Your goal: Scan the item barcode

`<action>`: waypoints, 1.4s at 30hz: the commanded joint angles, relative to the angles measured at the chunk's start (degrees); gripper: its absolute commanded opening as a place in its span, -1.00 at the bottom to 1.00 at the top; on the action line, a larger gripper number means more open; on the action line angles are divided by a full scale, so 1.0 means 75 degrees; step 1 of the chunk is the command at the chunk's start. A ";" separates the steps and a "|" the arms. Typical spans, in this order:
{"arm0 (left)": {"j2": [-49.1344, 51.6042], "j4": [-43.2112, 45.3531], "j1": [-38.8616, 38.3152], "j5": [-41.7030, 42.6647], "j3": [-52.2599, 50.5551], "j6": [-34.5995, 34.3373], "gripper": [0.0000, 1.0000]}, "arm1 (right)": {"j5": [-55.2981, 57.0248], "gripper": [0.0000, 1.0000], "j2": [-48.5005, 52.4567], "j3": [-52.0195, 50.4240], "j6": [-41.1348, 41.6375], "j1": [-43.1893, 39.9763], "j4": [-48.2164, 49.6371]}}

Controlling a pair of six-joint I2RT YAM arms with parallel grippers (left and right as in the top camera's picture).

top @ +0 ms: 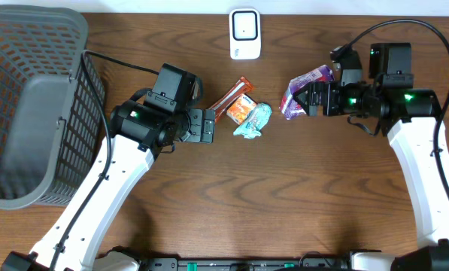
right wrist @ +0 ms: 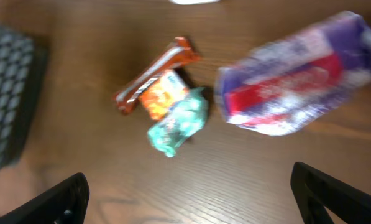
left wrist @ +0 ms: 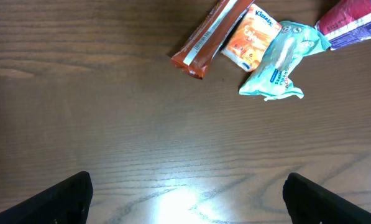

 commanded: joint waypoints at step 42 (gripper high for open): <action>0.0023 -0.0032 0.0032 0.0064 0.0026 -0.0003 0.95 | 0.0787 -0.98 0.2981 0.0224 0.3573 0.0306 0.1906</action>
